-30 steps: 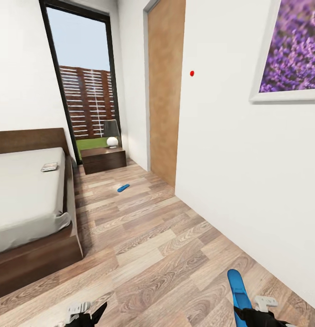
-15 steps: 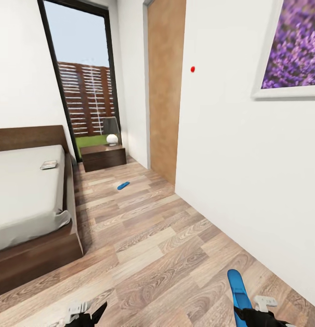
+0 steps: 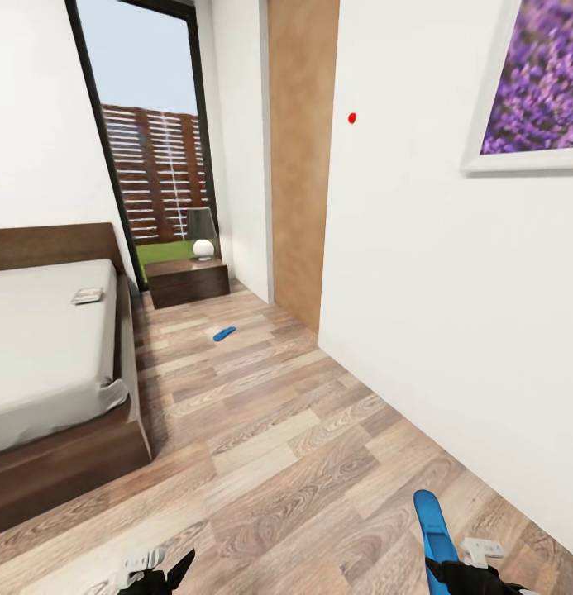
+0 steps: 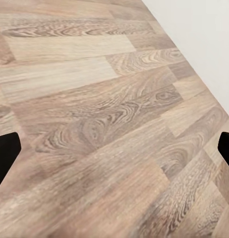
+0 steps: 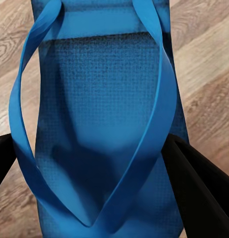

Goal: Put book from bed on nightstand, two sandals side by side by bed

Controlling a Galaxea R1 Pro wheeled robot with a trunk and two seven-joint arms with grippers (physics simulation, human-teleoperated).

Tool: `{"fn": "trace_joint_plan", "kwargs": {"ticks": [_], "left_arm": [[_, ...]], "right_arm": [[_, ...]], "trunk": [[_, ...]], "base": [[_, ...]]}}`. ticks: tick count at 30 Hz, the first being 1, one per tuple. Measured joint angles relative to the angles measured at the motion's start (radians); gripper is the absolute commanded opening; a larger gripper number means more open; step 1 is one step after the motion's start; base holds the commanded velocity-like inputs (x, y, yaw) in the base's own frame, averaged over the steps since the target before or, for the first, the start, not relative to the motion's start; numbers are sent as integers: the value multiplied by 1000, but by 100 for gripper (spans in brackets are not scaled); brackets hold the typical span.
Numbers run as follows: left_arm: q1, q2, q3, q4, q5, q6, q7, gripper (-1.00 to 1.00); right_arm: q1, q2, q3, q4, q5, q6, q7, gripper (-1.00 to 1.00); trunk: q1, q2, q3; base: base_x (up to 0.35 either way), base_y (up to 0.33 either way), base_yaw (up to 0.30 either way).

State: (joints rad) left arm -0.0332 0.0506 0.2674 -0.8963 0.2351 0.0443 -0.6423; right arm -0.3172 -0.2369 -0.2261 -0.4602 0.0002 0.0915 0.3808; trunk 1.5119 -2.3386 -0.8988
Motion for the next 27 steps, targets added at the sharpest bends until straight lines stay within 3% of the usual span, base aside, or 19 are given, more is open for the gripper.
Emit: {"fn": "trace_joint_plan", "kwargs": {"ticks": [13,20,27], "left_arm": [[0,0,0,0,0,1,0,100],[0,0,0,0,0,1,0,100],[0,0,0,0,0,1,0,100]], "right_arm": [[0,0,0,0,1,0,1,-100],[0,0,0,1,1,0,1,-100],[0,0,0,0,1,0,0,-100]], "trunk": [[0,0,0],[0,0,-3],[0,0,-3]], "base": [[290,0,5],[288,0,176],[203,0,36]]}}
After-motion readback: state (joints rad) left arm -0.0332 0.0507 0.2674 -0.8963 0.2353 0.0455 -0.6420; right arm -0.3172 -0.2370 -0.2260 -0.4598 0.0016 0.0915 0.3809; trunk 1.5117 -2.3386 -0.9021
